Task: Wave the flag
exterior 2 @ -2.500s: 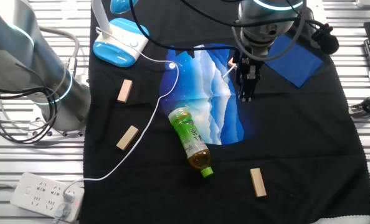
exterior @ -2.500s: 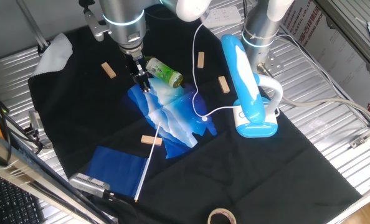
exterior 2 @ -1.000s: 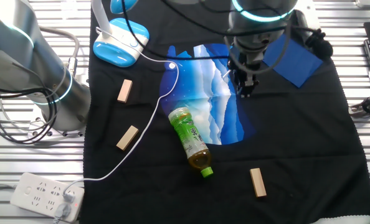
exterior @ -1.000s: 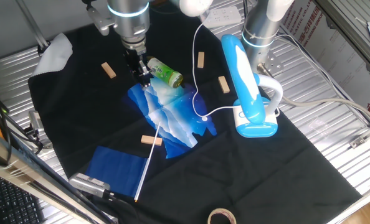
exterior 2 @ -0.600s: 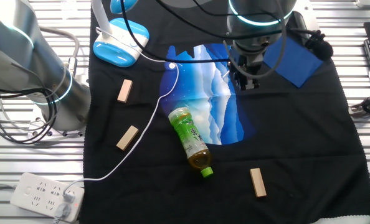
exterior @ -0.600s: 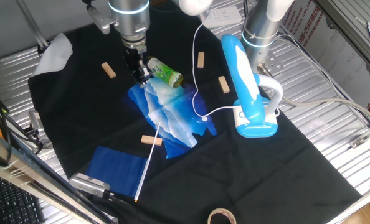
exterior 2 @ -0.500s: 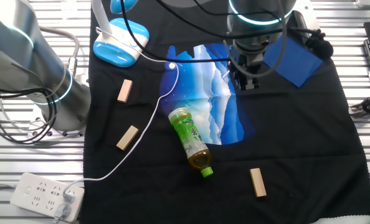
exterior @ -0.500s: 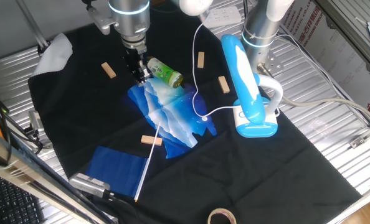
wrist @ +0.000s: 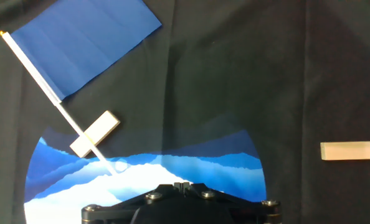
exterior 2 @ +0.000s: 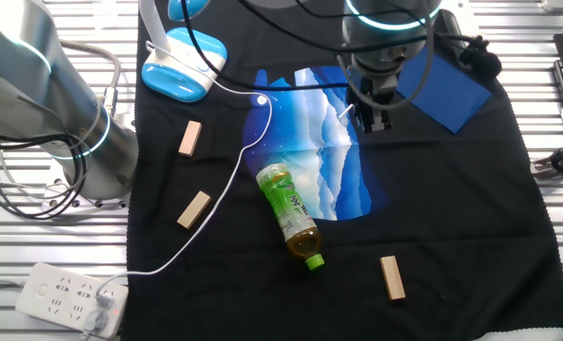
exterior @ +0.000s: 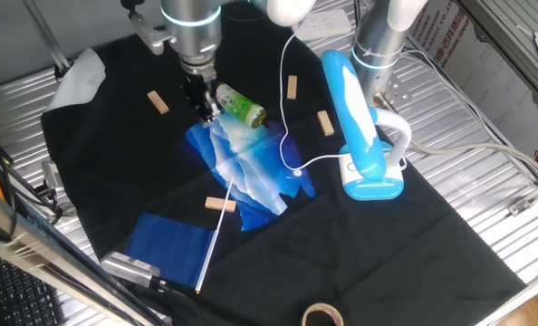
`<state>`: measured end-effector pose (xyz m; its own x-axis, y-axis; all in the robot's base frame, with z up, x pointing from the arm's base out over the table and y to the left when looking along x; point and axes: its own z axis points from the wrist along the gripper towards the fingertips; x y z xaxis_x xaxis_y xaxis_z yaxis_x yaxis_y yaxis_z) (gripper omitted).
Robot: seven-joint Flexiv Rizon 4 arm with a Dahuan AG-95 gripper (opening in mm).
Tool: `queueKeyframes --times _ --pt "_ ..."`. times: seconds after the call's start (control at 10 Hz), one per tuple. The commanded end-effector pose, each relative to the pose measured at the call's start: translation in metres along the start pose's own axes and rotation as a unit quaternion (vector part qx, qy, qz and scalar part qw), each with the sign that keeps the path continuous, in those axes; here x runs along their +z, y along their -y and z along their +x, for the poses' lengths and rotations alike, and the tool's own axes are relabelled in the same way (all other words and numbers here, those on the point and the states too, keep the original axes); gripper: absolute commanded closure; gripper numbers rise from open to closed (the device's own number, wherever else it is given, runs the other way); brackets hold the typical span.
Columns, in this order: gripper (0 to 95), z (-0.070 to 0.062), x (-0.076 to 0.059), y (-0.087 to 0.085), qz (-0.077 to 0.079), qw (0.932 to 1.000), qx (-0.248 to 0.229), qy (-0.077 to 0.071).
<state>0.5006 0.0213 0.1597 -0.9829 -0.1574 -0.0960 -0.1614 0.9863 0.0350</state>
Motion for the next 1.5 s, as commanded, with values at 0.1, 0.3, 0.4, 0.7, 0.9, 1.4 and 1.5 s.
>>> queueKeyframes --times 0.1,0.3,0.4,0.7,0.9,1.4,1.5 --pt "95.0 -0.0045 0.0048 -0.0106 0.018 0.9998 -0.012 0.000" --pt "95.0 -0.0063 0.0049 -0.0128 0.012 0.9998 -0.014 0.001" --pt "95.0 -0.0062 0.0039 -0.0132 0.011 0.9998 -0.015 0.001" --pt "95.0 -0.0059 0.0020 -0.0138 0.008 0.9998 -0.015 0.001" --pt "95.0 -0.0059 0.0021 -0.0140 0.007 0.9998 -0.017 0.000" --pt "95.0 -0.0057 0.0006 -0.0147 0.003 0.9998 -0.018 0.001" --pt "95.0 -0.0057 0.0006 -0.0147 0.005 0.9997 -0.022 0.001"
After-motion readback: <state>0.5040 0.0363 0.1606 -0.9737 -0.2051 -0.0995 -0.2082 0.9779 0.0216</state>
